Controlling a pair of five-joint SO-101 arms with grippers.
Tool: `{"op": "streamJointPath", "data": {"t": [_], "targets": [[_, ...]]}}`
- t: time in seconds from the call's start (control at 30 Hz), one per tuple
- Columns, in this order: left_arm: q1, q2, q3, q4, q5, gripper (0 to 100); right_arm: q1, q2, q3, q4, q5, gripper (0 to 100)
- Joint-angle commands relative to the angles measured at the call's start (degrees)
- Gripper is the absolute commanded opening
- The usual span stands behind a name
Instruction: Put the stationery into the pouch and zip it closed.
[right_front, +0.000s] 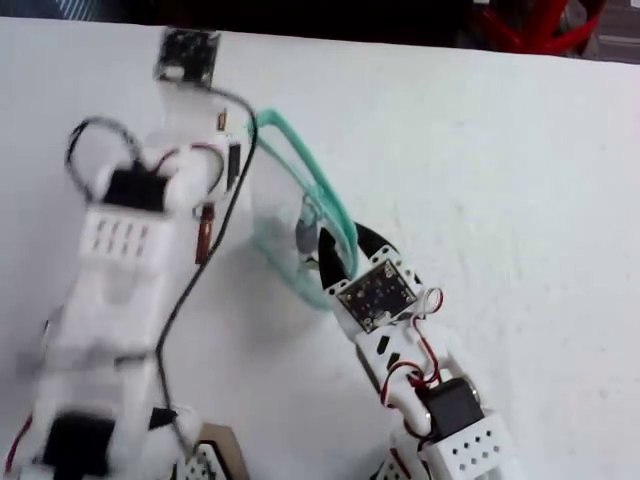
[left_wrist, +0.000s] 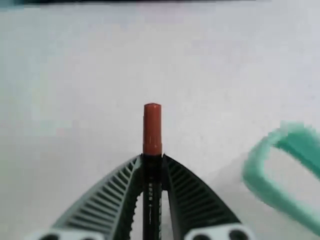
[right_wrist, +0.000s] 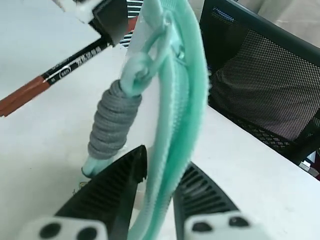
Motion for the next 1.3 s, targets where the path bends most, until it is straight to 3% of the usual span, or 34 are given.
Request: {"op": "streamJointPath", "data": {"t": [0.0, 0.13, 0.37, 0.5, 0.67, 0.77, 1.03, 1.27], "targets": [[0.92, -14.55, 7.21, -10.99, -2.99, 2, 0.48, 0.4, 1.67, 0.13, 0.18, 2.0], [1.54, -16.75, 8.09, -12.66, -0.97, 2, 0.48, 0.4, 1.67, 0.13, 0.18, 2.0], [9.63, -27.38, 6.77, -14.68, -1.32, 2, 0.48, 0.48, 1.67, 0.13, 0.18, 2.0], [11.21, -34.33, 9.67, -26.73, -2.2, 2, 0.4, 0.75, 1.67, 0.13, 0.18, 2.0], [13.76, -35.38, 18.81, -52.48, -12.92, 2, 0.31, 0.75, 1.76, 0.13, 0.18, 2.0], [18.86, -34.07, 24.62, -62.33, -17.93, 2, 0.4, 0.75, 1.76, 0.13, 0.18, 2.0], [22.2, -27.12, 27.43, -73.58, -21.36, 2, 0.4, 0.75, 1.76, 0.13, 0.18, 2.0], [22.29, -24.66, 27.96, -71.21, -20.84, 2, 0.4, 0.66, 1.76, 0.13, 0.18, 2.0]]}}
